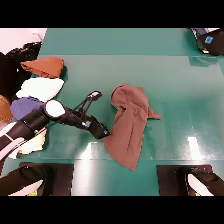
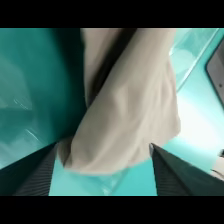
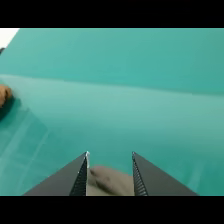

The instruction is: Fold the shirts.

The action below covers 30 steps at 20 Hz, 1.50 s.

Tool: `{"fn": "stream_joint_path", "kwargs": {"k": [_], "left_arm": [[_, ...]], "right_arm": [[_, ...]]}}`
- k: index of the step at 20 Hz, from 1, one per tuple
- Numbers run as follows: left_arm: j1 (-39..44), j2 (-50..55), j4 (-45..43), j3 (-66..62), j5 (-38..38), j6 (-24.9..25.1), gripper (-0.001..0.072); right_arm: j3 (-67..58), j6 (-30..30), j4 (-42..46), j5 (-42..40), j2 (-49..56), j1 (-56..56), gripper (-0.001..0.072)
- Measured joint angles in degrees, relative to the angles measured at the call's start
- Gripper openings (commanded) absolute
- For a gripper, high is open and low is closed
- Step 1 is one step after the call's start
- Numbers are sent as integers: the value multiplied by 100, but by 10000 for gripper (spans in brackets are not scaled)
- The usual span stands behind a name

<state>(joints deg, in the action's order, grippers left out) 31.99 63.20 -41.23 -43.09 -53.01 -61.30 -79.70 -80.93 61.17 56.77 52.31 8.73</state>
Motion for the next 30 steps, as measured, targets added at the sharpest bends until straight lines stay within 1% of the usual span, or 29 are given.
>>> {"fn": "stream_joint_path", "kwargs": {"k": [3, 4, 5, 6, 7, 9, 12, 13, 14, 15, 19, 20, 22, 26, 30], "left_arm": [[389, 313, 76, 120, 393, 179, 685], [450, 422, 114, 138, 490, 214, 660], [498, 518, 168, 151, 577, 236, 562], [538, 588, 199, 155, 636, 254, 362], [568, 632, 234, 138, 656, 264, 28], [553, 682, 249, 9, 605, 278, 24], [166, 656, 17, -503, 52, 262, 24], [-44, 599, -140, -713, -151, 212, 23], [-289, 520, -350, -938, -343, 131, 23], [-568, 433, -627, -1169, -544, 48, 24], [-1609, 170, -1635, -1786, -1220, -315, 24], [-1827, 140, -1812, -1858, -1318, -398, 24], [-2124, 98, -2048, -1943, -1436, -492, 24], [-2358, 70, -2302, -2013, -1447, -586, 24], [-2426, 59, -2382, -2033, -1379, -612, 24]], "right_arm": [[232, 0, -4, 7, 0, 0, 309], [284, 0, -4, 4, 0, 0, 309], [317, 2, -2, 0, 0, 0, 309], [341, 2, -4, -17, 0, 0, 309], [363, 2, -7, -55, 2, 0, 309], [382, 0, -9, -101, 42, 0, 309], [400, 2, -11, -28, 310, 0, 320], [404, 2, -11, 68, 459, 0, 390], [404, 2, -13, 199, 669, 0, 545], [407, 9, -13, 330, 901, 0, 606], [409, 120, -247, 662, 2116, 2, 595], [407, 186, -404, 691, 2459, 4, 556], [400, 313, -732, 702, 3075, 20, 556], [391, 490, -1130, 820, 4000, 232, 556], [391, 597, -1228, 841, 4454, 424, 555]]}}
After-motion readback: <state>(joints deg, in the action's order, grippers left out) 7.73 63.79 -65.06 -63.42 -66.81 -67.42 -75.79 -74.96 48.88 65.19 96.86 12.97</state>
